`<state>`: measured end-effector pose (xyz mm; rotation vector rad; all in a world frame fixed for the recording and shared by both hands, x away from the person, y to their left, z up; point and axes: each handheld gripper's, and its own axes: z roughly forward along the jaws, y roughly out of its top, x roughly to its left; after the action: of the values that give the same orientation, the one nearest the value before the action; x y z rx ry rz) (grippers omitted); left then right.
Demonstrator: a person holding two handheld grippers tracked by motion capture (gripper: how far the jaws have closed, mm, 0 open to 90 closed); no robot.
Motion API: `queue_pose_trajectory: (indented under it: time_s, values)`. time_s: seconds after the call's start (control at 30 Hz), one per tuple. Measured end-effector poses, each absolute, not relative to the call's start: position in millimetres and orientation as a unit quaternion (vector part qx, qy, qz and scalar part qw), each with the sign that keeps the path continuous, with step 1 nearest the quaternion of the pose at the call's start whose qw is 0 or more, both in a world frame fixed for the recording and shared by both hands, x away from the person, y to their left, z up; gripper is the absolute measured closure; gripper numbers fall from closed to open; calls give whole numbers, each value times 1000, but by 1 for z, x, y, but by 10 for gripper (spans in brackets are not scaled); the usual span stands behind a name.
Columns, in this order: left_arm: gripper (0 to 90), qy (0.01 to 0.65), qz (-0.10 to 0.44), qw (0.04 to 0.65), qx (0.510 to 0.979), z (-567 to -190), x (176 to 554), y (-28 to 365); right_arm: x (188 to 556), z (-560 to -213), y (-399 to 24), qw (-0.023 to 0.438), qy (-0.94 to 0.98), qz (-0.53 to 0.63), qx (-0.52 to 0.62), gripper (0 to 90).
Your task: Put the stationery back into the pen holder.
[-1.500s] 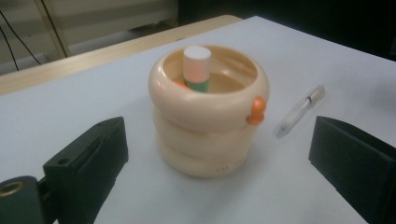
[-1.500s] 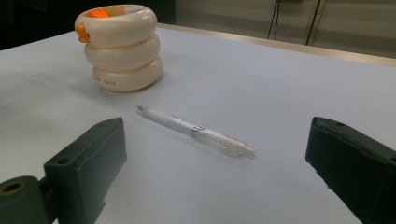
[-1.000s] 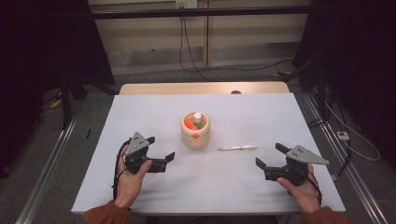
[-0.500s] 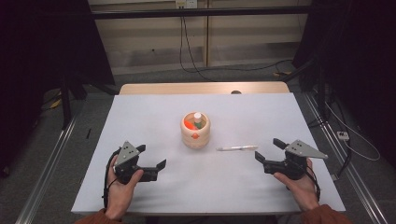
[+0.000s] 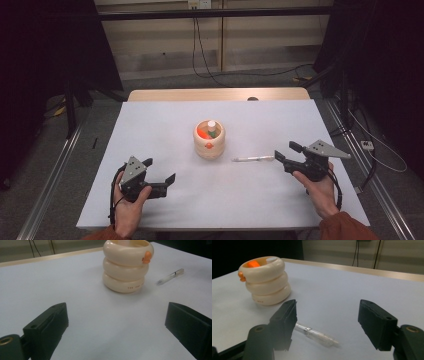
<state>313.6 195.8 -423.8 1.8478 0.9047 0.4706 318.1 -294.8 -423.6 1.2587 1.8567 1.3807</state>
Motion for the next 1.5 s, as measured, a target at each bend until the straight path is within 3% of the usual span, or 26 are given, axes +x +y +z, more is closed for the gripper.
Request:
queue_pose_trajectory:
  time_s: [0.3,0.6,0.9,1.5]
  values:
    - [46,384,187,494,757,-427,316,200,338,-419,-296,233,702,489,462,567]
    - [46,381,186,495,759,-426,315,199,359,-415,-290,206,722,464,470,897]
    - [46,388,182,497,755,-428,318,203,388,-404,-291,188,723,461,479,900]
    - [46,392,183,498,752,-429,320,207,409,-448,-277,116,806,323,483,900]
